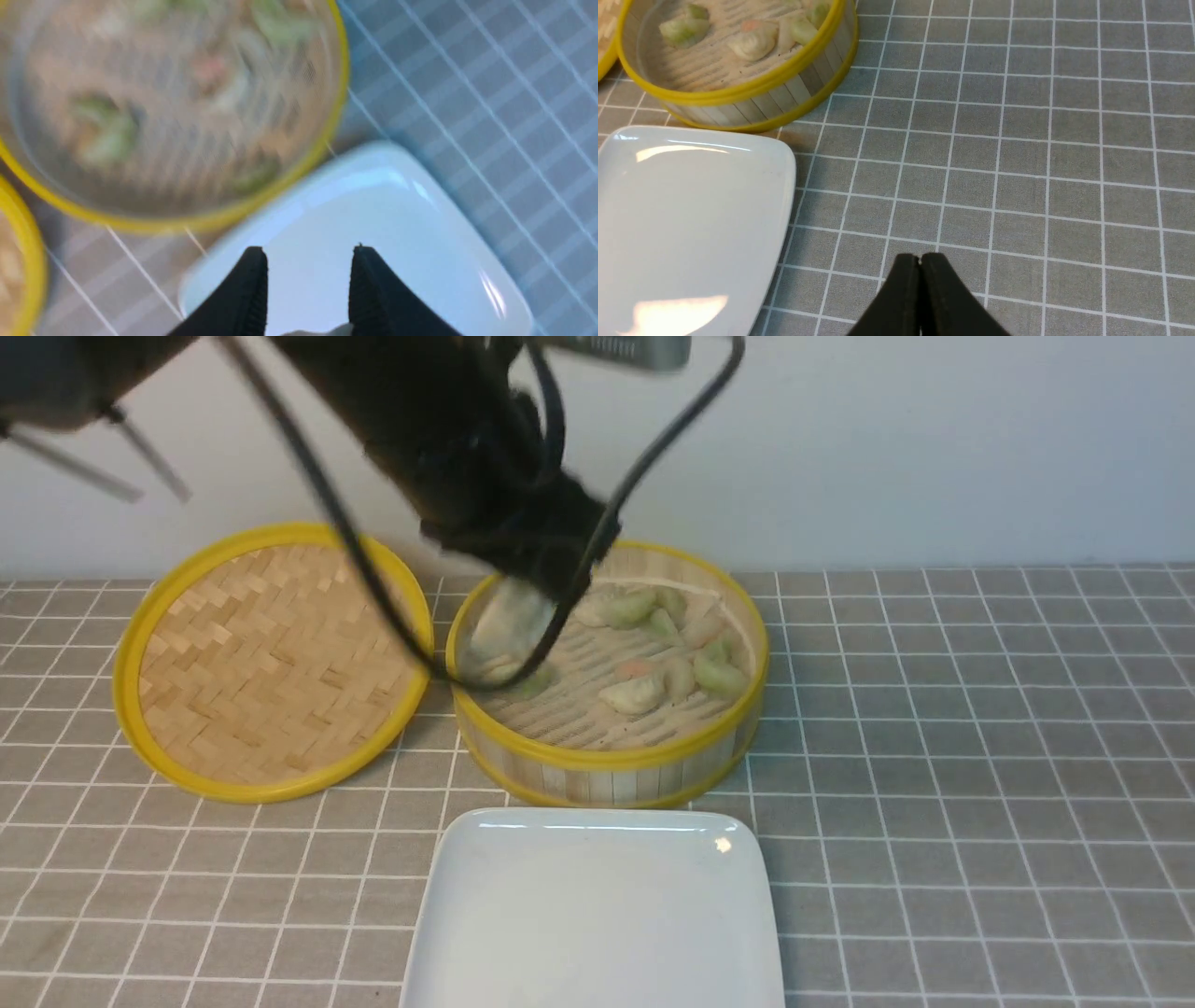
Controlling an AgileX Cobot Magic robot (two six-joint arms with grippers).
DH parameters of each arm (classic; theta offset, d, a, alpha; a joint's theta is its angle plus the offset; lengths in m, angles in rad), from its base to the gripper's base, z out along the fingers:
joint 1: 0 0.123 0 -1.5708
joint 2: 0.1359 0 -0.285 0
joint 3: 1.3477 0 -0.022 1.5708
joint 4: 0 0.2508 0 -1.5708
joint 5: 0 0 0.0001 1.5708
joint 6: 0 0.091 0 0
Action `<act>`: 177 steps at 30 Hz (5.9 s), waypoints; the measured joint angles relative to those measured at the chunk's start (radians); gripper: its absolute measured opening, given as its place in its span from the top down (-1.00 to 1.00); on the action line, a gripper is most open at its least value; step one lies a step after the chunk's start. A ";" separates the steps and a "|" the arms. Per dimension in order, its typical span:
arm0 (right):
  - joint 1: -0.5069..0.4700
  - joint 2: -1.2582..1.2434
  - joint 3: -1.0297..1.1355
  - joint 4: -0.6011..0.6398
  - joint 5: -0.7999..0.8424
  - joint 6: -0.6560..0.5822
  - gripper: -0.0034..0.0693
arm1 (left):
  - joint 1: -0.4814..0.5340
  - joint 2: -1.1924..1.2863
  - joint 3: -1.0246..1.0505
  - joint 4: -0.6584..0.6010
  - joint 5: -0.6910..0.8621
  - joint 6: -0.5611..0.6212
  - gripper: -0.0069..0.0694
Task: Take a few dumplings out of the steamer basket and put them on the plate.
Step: Use the left arm to put the dumpling into the plate, then use the right arm to grab a dumpling from inside the steamer
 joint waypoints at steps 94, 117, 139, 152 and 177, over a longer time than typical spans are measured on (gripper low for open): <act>0.425 1.736 -1.353 -0.285 0.128 -0.061 0.67 | -0.065 -0.948 0.732 0.223 0.007 -0.396 0.83; 0.425 1.555 -1.345 -0.158 0.146 -0.028 0.94 | -0.065 -0.948 0.732 0.224 0.007 -0.388 0.83; 0.425 1.688 -1.281 -0.246 0.142 0.041 -0.05 | -0.065 -0.948 0.732 0.225 0.014 -0.388 0.83; 0.426 1.736 -1.300 -0.272 0.127 0.045 -0.05 | -0.065 -0.948 0.732 0.225 0.014 -0.388 0.83; 0.425 1.648 -1.287 -0.233 0.134 -0.002 0.38 | -0.065 -0.948 0.732 0.225 0.014 -0.388 0.83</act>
